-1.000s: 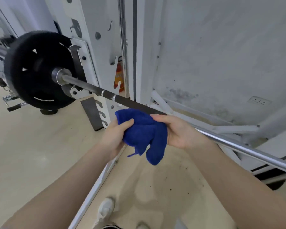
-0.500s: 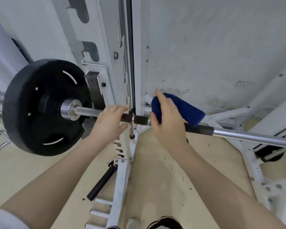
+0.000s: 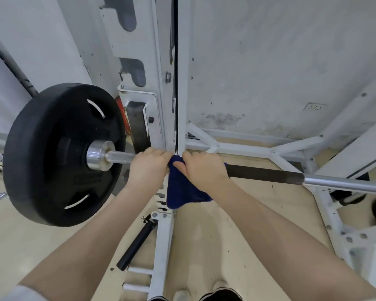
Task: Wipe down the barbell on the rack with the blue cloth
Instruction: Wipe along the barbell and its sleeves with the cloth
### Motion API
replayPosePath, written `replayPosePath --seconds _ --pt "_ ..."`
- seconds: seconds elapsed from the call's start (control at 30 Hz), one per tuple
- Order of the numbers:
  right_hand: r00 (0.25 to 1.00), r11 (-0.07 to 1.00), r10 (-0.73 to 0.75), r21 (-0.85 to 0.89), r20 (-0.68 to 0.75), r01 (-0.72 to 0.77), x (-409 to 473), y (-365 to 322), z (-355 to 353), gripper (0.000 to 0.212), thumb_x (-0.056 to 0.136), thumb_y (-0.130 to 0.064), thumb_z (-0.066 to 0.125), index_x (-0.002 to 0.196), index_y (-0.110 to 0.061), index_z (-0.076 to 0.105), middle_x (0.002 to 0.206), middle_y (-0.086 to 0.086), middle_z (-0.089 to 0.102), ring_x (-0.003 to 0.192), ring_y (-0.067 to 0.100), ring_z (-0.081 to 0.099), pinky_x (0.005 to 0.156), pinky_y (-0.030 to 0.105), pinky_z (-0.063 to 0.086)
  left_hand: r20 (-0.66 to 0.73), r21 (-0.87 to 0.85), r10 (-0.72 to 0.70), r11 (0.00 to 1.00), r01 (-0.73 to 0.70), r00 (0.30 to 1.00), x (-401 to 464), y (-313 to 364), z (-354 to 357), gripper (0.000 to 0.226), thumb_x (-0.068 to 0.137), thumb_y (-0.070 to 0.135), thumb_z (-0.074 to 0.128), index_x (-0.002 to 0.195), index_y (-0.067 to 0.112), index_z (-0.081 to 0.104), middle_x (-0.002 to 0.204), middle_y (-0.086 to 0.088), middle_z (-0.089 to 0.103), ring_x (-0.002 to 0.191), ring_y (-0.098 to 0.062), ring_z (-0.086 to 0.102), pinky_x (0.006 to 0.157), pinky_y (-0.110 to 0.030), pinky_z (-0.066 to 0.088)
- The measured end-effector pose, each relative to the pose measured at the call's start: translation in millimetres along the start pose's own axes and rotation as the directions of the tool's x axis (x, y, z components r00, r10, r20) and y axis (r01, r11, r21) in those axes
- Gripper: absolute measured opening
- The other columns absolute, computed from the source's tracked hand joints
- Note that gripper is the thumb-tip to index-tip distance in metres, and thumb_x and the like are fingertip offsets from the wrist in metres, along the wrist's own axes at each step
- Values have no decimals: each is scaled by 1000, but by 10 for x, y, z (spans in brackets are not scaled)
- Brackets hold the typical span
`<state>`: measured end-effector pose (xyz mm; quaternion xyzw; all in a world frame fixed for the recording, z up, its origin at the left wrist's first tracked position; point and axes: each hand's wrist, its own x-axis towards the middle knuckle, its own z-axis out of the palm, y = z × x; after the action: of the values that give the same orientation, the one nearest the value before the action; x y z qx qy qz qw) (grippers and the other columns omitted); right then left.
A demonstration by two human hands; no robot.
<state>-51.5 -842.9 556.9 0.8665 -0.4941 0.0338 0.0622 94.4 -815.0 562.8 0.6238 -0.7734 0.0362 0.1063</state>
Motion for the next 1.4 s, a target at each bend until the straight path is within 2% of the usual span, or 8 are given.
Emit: replayPosePath --seconds 0.1,0.3,0.43,0.57,0.93,1.13,1.3,1.4 --pt "1000 994 5 -113 13 -4 -102 224 -14 65 92 -38 -4 99 -13 56 85 4 66 69 28 58 67 34 33 -5 -42 -27 999 27 1000 -36 13 -23 22 71 13 76 91 7 70 78 -11 69 79 -33 62 62 -38 48" --pt "974 955 219 -219 62 -200 -118 135 -130 17 83 -12 52 71 -22 45 52 -5 41 60 20 45 95 41 33 -6 -42 -55 998 54 998 -14 39 -50 23 69 15 77 90 8 70 79 -10 67 80 -32 60 62 -36 46" --pt "976 976 215 -23 -32 -215 52 -302 -61 20 56 -17 72 53 -18 52 44 -3 52 39 18 47 54 25 32 -4 -5 -29 1000 29 1000 -5 12 -36 23 49 8 86 65 11 69 57 -5 62 57 -27 59 46 -27 41" --pt "981 980 162 -98 -102 -172 -96 25 51 11 62 -17 58 51 -18 56 40 -3 51 32 18 47 47 22 28 14 -42 -75 996 76 997 -6 27 -35 23 83 22 65 105 14 65 96 -6 66 94 -25 55 70 -34 43" --pt "958 952 271 -118 -94 -281 -244 194 78 19 76 -14 43 60 -16 55 51 -1 57 44 22 50 55 27 32 -35 6 -84 996 84 996 -50 99 12 24 62 7 81 84 6 70 71 -10 66 69 -30 60 52 -31 44" --pt "952 966 208 -107 -224 -237 -505 682 122 26 74 -19 44 52 -13 57 44 3 52 36 23 49 49 26 37 -43 44 -143 989 145 989 -67 328 10 28 74 13 73 99 4 65 96 -12 67 99 -32 60 79 -40 50" --pt "820 868 491 -243 294 -432 -795 1130 -210 11 72 -25 60 75 -15 63 65 -3 62 58 22 61 60 32 45 -58 -66 -16 998 12 998 -10 676 67 32 77 11 68 109 6 64 116 -9 65 124 -32 49 102 -45 37" --pt "847 853 513 -191 138 -485 -726 987 -92 11 76 -22 49 70 -19 58 58 -6 53 53 19 48 60 30 32 -99 -86 27 996 -35 995 27 824 107 24 74 14 73 97 11 70 99 -6 71 103 -31 63 92 -44 45"
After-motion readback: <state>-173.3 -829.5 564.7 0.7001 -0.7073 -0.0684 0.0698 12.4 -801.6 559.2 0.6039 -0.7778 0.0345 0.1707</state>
